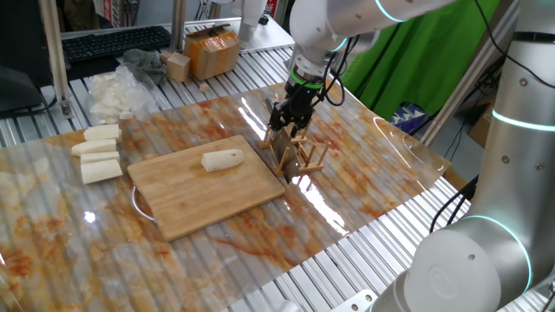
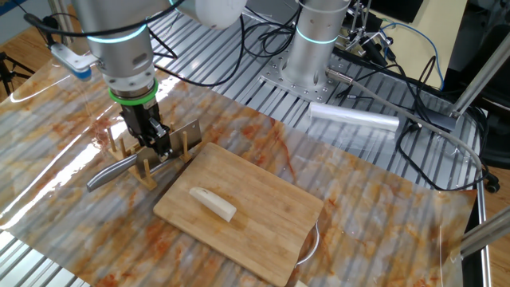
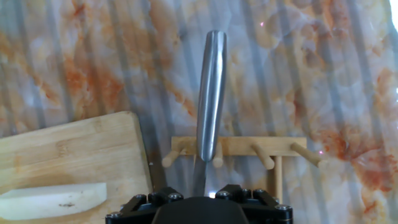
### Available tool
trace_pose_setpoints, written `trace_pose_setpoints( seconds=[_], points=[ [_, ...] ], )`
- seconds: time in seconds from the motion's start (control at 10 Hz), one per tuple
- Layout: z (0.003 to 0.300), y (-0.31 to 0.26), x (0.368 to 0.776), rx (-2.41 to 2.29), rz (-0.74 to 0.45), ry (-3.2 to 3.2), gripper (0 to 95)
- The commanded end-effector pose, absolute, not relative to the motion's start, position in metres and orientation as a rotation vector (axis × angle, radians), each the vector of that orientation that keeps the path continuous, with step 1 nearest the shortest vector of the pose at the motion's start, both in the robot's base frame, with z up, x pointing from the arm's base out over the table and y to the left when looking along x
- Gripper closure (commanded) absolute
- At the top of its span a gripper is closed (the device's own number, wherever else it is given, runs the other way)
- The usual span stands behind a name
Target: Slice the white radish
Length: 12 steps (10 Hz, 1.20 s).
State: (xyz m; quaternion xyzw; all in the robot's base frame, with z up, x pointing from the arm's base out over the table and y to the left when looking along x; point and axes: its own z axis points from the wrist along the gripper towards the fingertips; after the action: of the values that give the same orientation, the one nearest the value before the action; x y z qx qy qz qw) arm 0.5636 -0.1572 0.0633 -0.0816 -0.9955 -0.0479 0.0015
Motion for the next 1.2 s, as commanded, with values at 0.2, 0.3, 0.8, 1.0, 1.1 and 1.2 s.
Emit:
trace_pose_setpoints(
  seconds=[0.2,0.3,0.8,1.0,1.1,1.2],
  points=[
    [0.057,-0.157,0.562,-0.266,-0.159,-3.126,57.0],
    [0.052,-0.156,0.562,-0.27,-0.164,-3.128,57.0],
    [0.041,-0.157,0.562,-0.273,-0.193,-3.131,57.0],
    [0.037,-0.157,0.562,-0.275,-0.199,-3.132,57.0],
    [0.036,-0.157,0.562,-0.274,-0.201,-3.132,57.0],
    [0.035,-0.157,0.562,-0.272,-0.203,-3.132,57.0]
  ],
)
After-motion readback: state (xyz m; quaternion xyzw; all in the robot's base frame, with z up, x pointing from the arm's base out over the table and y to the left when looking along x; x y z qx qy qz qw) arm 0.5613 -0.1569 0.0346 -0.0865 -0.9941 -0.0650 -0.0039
